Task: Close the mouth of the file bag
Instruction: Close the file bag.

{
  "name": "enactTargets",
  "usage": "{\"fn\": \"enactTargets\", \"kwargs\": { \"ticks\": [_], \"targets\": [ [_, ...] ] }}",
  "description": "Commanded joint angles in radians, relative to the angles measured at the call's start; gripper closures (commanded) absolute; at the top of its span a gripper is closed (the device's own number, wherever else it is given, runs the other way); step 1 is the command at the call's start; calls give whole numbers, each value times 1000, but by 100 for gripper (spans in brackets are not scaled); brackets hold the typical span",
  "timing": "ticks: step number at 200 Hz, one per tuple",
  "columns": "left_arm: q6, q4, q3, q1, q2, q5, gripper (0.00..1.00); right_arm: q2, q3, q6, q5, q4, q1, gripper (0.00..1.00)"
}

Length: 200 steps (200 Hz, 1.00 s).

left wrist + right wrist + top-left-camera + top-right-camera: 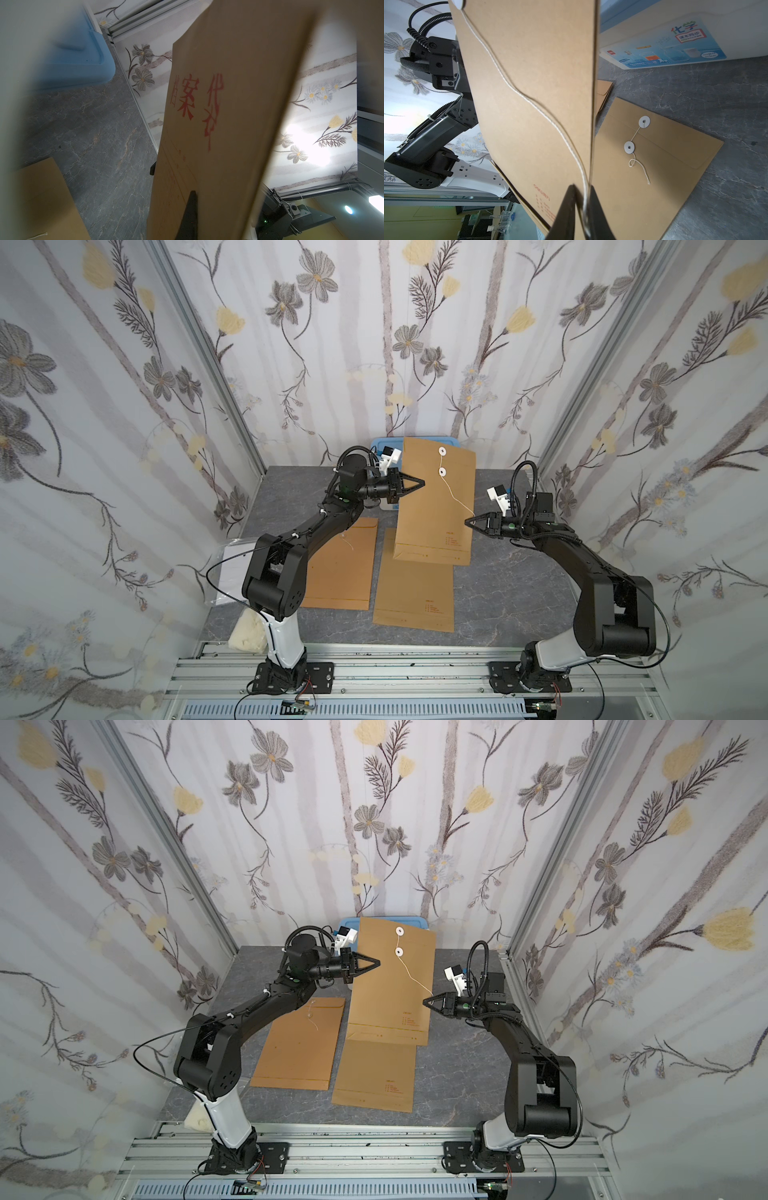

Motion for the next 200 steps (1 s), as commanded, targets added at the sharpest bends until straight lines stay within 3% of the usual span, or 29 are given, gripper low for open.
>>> {"fn": "enactTargets", "kwargs": {
  "ticks": [1, 59, 161, 200],
  "targets": [
    [-5, 47, 6, 3, -7, 6, 100, -17, 11, -33, 43, -17, -3, 90],
    [33, -1, 3, 0, -23, 4, 100, -53, 29, -37, 175, -68, -6, 90],
    [34, 3, -1, -12, -25, 2, 100, -110, 59, -32, 240, -116, 4, 84],
    [30, 5, 2, -15, -25, 2, 100, -112, 71, -44, 267, -138, 18, 98]
  ]
}}
